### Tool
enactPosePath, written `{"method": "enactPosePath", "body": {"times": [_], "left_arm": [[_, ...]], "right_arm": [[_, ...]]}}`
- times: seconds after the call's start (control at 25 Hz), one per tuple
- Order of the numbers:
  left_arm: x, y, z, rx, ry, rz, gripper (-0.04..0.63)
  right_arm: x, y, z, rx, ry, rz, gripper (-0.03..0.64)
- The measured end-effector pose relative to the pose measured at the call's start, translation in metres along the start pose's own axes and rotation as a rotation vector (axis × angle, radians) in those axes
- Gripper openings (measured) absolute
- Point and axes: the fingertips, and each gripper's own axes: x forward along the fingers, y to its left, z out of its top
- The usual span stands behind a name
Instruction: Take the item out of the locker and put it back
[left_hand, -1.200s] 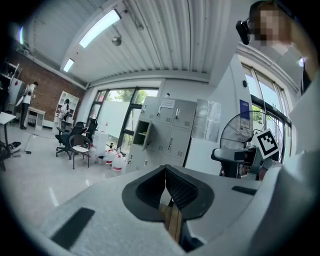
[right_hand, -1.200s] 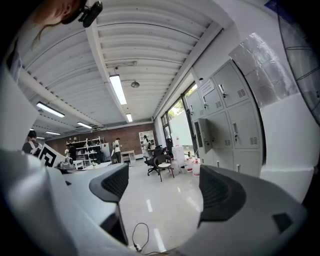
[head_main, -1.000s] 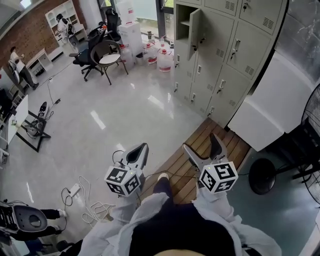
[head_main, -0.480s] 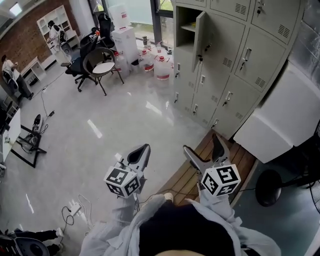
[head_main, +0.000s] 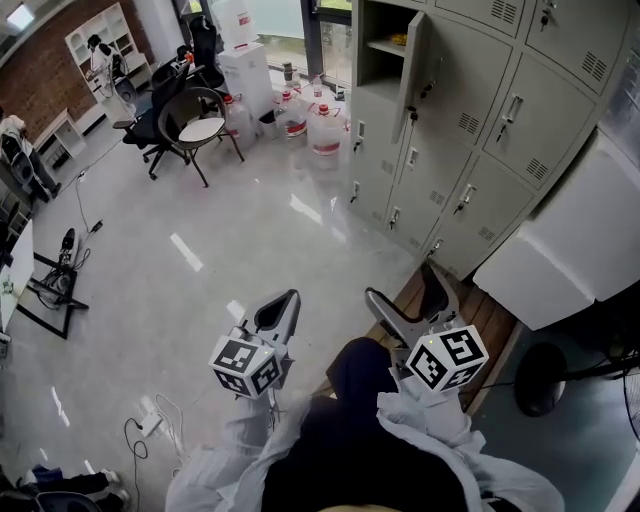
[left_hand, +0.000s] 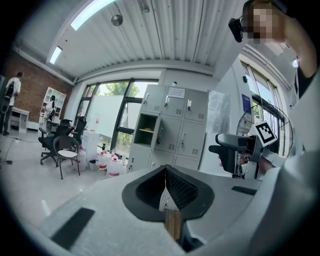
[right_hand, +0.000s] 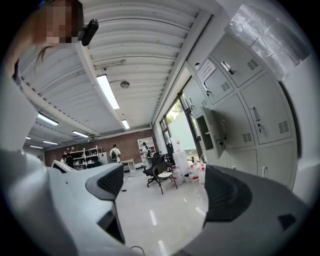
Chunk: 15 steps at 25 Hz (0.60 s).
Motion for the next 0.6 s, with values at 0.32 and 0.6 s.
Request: {"method": "enactPosePath", "body": {"times": [0.32,0.6], "left_arm": [[0.061,0.025,0.013,-0.027,-0.006,0.024,0.008],[0.173,0.053,0.047,-0.046,-0.058,0.024,0.008]], "right_arm": [[0.057,-0.039,0.011,0.02,-0.017,0.065,0.49],[0.135,-0.101,0.042,-0.04,0.003,0.138,0.491]]}}
